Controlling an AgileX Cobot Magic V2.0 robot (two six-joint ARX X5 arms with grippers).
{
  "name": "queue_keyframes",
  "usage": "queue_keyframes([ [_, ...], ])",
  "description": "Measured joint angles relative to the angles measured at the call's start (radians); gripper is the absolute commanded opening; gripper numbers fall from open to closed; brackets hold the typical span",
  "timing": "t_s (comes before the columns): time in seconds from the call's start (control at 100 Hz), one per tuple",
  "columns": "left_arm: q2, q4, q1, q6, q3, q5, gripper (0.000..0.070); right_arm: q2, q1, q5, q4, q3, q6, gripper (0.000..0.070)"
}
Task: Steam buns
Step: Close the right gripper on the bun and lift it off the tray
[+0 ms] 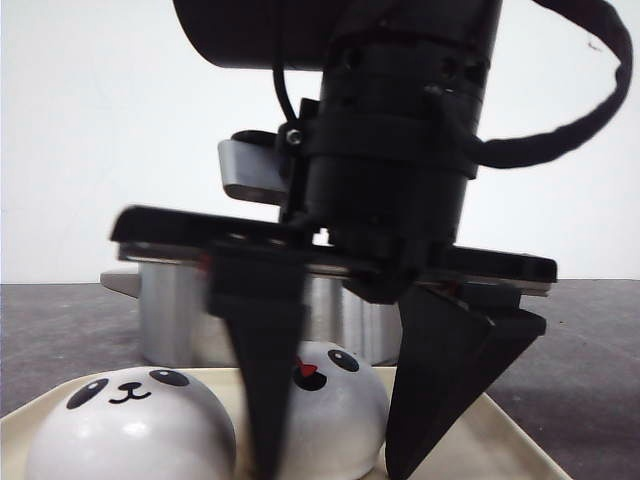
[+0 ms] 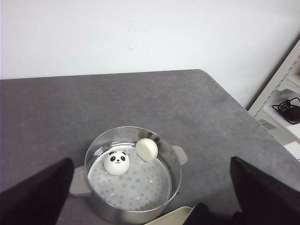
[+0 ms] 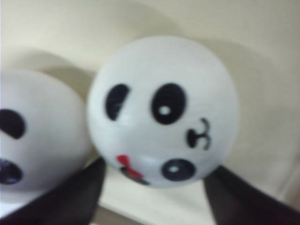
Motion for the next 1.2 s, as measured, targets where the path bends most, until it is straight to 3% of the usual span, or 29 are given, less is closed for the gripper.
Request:
queue_keyframes([
  [0.12,0.0,0.0,0.0,0.0,0.0,0.0,0.0678,0.0,0.002,0.001,0.02,0.002,0.0,0.0629],
  [0.5,0.0,-0.001,-0.013,0.0,0.0,0.0,0.0678,0.005,-0.019,0.034,0.09,0.002,0.002,0.0621],
  [0.59,0.0,-0.001,-0.013,0.0,0.0,0.0,0.0678,0.005,-0.034,0.034,0.092,0.002,0.002,0.0511],
  [0.68,0.0,-0.001,-0.013,0.0,0.0,0.0,0.0678,0.006,-0.054,0.032,0.09,0.002,0.002,0.0277],
  [0.81,0.0,-0.002,-0.013,0.0,0.0,0.0,0.0678,0.007,-0.071,0.026,0.084,0.002,0.0,0.0007],
  [1.2,0.0,-0.005,-0.013,0.0,0.0,0.0,0.0678,-0.048,-0.03,0.034,0.039,0.034,-0.053,0.0],
])
